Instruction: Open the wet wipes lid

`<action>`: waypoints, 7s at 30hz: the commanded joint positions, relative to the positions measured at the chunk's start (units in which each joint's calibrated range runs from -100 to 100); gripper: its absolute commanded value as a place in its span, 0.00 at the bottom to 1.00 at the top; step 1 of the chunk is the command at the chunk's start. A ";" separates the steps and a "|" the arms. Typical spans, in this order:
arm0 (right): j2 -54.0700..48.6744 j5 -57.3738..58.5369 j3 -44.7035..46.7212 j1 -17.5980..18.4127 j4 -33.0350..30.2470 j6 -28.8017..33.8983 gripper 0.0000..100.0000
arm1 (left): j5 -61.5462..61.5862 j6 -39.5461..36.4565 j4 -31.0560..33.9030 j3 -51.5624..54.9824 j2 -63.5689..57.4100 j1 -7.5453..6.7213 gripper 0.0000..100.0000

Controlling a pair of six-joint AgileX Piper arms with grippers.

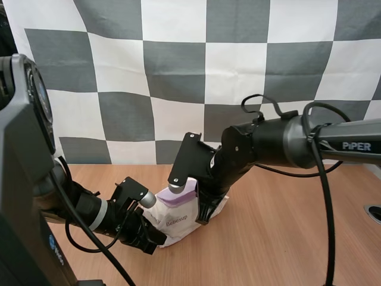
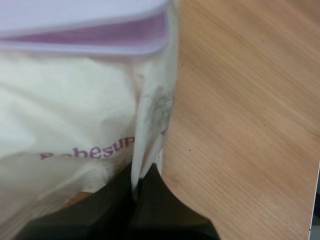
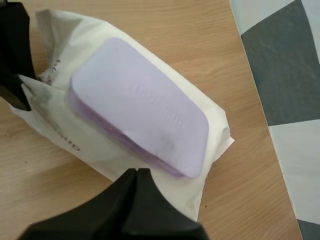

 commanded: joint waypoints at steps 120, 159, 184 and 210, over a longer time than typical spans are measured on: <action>-79.12 -36.14 44.16 -17.85 8.72 22.41 0.00 | -68.76 -61.43 29.11 24.92 -99.35 -12.83 0.00; -79.12 -14.93 44.16 -18.69 18.75 22.41 0.00 | -53.28 -100.09 55.19 24.92 -99.35 -11.61 0.00; -79.12 -14.93 44.16 -18.69 18.75 22.41 0.00 | -53.26 -99.36 56.99 24.92 -99.35 -15.65 0.00; -79.12 -14.74 44.16 -18.69 18.97 24.63 0.00 | -53.89 -99.36 56.99 24.92 -99.35 -15.65 0.00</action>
